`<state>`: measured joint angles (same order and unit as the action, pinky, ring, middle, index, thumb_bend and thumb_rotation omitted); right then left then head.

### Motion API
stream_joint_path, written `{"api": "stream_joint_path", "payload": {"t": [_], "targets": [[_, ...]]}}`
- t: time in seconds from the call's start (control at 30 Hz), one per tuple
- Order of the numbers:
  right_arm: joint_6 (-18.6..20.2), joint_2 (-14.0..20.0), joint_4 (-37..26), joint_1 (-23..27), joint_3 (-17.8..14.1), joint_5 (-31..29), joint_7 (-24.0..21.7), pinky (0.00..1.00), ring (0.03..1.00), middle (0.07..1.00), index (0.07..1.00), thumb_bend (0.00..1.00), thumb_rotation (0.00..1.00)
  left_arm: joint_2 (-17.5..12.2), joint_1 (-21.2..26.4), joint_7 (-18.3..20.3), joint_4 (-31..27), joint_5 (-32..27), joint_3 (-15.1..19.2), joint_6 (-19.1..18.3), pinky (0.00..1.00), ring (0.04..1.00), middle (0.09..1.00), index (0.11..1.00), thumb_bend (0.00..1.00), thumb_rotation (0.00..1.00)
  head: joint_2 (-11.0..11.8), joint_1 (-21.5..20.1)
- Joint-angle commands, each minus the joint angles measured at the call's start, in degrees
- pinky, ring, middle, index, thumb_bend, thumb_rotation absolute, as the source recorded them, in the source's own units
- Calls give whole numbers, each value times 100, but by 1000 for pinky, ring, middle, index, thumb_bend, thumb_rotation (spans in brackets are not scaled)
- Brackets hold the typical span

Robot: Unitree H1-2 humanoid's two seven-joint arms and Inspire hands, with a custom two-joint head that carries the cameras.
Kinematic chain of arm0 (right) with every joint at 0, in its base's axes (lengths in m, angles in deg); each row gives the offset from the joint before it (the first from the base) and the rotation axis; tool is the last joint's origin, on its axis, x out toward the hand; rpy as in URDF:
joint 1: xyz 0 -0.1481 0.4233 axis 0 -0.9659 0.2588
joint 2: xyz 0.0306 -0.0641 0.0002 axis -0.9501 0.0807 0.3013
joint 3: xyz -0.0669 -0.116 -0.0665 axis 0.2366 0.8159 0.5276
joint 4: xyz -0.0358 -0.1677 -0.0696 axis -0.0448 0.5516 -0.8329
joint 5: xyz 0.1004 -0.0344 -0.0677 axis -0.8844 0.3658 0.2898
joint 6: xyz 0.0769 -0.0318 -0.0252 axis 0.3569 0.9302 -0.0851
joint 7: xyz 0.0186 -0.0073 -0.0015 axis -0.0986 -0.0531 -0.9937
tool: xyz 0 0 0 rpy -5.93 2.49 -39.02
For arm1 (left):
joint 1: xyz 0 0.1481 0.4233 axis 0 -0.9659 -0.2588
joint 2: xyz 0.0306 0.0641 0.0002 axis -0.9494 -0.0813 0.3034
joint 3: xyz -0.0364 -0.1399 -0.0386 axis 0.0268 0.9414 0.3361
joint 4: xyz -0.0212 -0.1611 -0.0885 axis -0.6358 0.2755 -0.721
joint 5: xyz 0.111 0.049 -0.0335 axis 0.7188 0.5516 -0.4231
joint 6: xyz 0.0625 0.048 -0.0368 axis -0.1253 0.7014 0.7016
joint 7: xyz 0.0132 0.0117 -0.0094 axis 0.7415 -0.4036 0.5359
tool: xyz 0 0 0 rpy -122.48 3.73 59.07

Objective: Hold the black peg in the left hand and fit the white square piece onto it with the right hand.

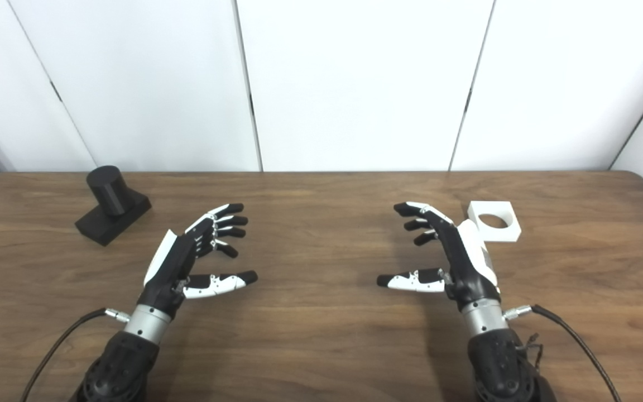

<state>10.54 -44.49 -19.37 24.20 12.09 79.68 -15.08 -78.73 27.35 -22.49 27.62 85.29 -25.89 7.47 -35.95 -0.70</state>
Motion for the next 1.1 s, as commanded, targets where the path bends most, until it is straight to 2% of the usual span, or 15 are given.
{"api": "stream_joint_path", "payload": {"t": [0.0,0.27,0.37,0.53,0.73,0.9,1.07], "targets": [[-197,36,-105,172,-40,-11,104,568,697,763,743,615,0,-36,222,-47,-110,30,-2,207,569,743,790,838,809,57,-1,-5],[-196,37,-110,172,-29,15,112,561,693,762,743,621,0,-34,220,-44,-111,15,-4,206,567,734,785,826,805,41,4,-4],[-188,43,-111,168,-34,15,109,563,695,762,741,620,0,-29,224,-33,-93,9,-16,219,581,741,788,825,803,37,49,152],[-298,134,-40,144,-86,-101,81,575,704,766,738,621,0,9,218,-1,-83,37,-94,149,595,756,800,834,786,49,187,753],[-411,243,-6,96,-174,-302,72,563,698,761,734,628,0,160,214,-165,62,228,-198,216,588,750,790,821,799,75,383,1364],[-334,283,-53,67,-240,-362,34,557,696,758,726,635,0,263,224,-221,120,393,-268,179,620,755,793,814,799,108,520,1791],[-65,289,-192,37,-293,-410,-72,583,711,767,730,634,0,344,275,-325,272,565,-332,240,635,759,800,806,795,120,640,2119]]}}
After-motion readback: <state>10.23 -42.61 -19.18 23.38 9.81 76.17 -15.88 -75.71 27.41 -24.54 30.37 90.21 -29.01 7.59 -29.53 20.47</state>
